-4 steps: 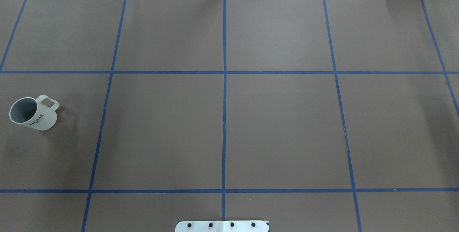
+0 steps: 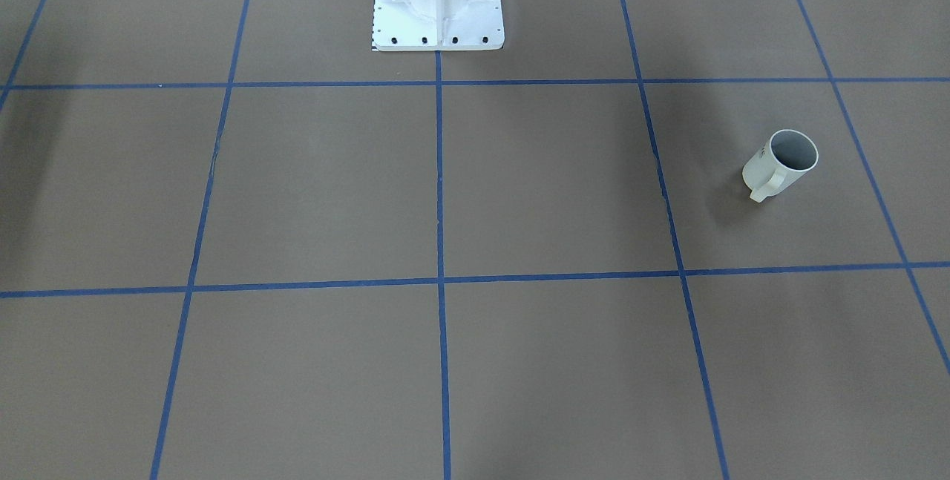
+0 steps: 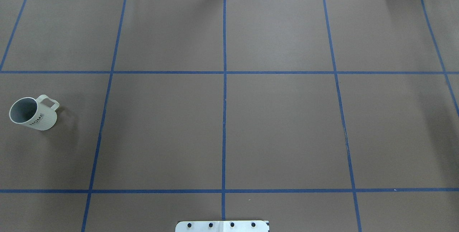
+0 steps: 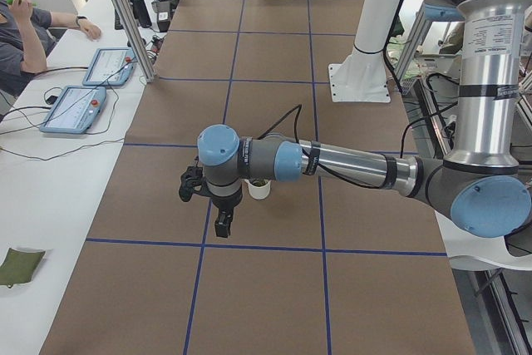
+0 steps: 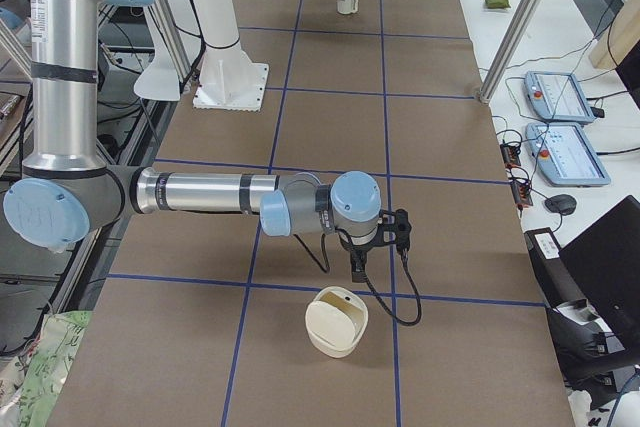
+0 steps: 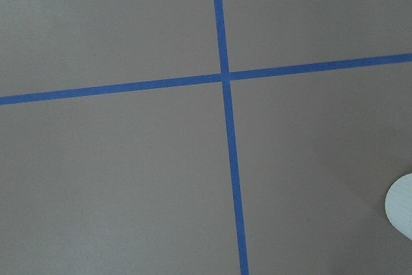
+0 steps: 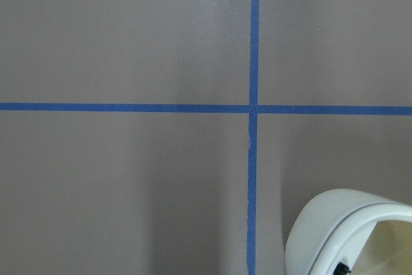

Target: Left arm hands cup to right arm to dump lemon

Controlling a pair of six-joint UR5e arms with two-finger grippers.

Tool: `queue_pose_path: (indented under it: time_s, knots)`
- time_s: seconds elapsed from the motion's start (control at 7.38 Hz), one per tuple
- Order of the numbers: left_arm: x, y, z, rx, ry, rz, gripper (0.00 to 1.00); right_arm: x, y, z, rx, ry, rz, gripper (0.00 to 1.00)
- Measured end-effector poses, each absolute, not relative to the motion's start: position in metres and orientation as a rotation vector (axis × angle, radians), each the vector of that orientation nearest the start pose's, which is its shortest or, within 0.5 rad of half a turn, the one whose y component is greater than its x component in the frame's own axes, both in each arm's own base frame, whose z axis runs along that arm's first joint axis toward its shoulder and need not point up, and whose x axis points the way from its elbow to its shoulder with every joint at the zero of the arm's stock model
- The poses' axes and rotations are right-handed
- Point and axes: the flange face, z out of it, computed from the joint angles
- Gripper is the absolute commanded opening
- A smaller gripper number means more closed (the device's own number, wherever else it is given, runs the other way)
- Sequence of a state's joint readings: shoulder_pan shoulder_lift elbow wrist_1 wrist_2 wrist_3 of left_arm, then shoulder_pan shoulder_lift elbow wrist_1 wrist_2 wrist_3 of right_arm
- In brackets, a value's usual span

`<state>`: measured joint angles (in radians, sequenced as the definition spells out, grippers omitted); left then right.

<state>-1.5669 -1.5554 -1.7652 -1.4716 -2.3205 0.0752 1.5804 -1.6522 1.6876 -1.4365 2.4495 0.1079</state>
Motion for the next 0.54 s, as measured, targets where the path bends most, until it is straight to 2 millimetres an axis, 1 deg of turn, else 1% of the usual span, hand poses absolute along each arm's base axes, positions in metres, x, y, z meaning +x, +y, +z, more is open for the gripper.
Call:
queue_pose_path:
  time_s: [0.14,0.27,0.41,0.54]
  knots:
    - [-0.063,-0.487,0.573,0.133,0.743,0.119,1.0,0.061,-0.47,0.602,0.145,-0.883,0.024,1.0]
    - [-0.062,-0.488,0.567,0.161,0.744,0.13,1.0,0.061,-0.472,0.576,0.195,-0.881,0.002,1.0]
    - [-0.057,-0.492,0.56,0.184,0.746,0.148,1.0,0.06,-0.471,0.557,0.229,-0.883,-0.016,1.0]
    - [-0.04,-0.498,0.554,0.18,0.752,0.158,1.0,0.054,-0.472,0.545,0.243,-0.885,-0.034,1.0]
